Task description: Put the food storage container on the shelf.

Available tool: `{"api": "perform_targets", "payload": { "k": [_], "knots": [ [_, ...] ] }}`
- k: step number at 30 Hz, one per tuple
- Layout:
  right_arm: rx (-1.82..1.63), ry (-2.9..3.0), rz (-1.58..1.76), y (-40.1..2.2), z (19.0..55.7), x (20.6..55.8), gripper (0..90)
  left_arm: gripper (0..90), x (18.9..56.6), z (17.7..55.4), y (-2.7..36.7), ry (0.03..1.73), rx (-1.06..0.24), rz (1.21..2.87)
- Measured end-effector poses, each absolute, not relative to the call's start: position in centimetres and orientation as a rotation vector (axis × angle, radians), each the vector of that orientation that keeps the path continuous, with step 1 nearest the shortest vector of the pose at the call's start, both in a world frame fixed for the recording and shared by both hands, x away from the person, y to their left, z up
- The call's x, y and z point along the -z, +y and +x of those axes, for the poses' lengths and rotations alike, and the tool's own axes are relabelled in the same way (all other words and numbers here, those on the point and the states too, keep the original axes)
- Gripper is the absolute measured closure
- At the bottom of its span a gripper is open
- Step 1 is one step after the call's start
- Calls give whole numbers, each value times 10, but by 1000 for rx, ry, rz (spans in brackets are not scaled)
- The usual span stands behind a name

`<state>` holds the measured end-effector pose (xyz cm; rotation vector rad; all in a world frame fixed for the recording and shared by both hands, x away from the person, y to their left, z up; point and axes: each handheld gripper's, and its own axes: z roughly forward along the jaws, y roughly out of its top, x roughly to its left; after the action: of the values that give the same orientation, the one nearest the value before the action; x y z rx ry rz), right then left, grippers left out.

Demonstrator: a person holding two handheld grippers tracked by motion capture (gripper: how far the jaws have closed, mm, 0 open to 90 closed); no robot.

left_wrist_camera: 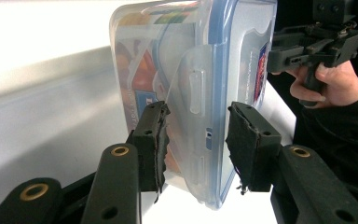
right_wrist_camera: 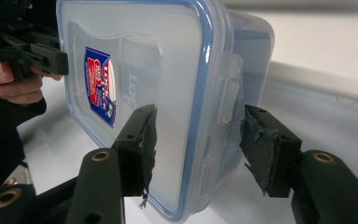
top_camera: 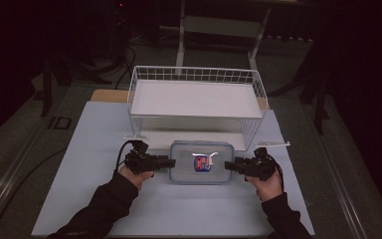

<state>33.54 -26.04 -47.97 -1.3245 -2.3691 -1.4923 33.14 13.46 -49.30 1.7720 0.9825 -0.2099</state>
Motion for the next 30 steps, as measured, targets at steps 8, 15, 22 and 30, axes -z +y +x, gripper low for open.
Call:
{"api": "perform_targets", "payload": {
  "k": [8, 15, 22, 30],
  "knots": [
    [1576, -2380, -1318, -258, 355, 470, 464, 576, 489, 346, 135, 975, 142, 1754],
    [1632, -2378, -1315, -255, 373, 474, 464, 568, 493, 359, 134, 979, 72, 1743],
    [1690, -2355, -1335, -254, 384, 478, 464, 562, 495, 368, 132, 990, 32, 1717],
    [1726, -2344, -1359, -254, 393, 487, 462, 551, 500, 378, 129, 1005, -16, 1698]
  ]
}}
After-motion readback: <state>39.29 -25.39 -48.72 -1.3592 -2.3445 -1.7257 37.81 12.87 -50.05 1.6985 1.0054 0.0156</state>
